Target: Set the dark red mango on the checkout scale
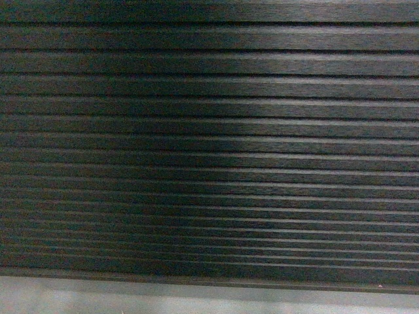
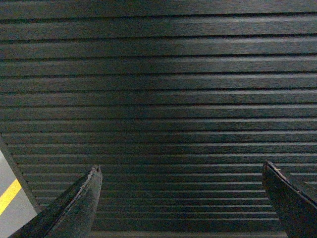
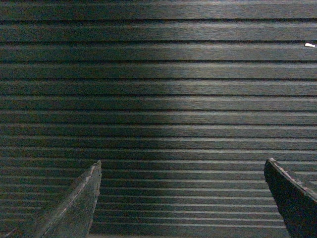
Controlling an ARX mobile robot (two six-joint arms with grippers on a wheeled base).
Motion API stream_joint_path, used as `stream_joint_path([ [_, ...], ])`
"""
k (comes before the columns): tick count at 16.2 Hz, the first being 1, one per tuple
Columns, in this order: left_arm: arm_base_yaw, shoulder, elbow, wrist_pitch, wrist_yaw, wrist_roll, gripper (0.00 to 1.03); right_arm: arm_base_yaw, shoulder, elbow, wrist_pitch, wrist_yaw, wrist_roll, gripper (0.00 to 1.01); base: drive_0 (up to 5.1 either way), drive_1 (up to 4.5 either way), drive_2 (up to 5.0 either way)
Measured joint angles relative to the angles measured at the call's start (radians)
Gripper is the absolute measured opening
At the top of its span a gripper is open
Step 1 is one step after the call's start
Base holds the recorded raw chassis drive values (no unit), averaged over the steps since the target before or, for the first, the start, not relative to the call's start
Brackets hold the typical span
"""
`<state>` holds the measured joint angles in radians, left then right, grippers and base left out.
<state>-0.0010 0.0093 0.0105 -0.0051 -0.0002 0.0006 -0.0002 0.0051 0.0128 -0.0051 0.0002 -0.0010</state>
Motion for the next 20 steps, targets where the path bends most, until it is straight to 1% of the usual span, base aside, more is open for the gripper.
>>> stream_joint_path([
  [20,0.000,0.000,0.000,0.000,0.000,0.000,0.98,0.000,0.000,0.000,0.000,0.000,0.000,0.98,0.0,0.00,0.0],
])
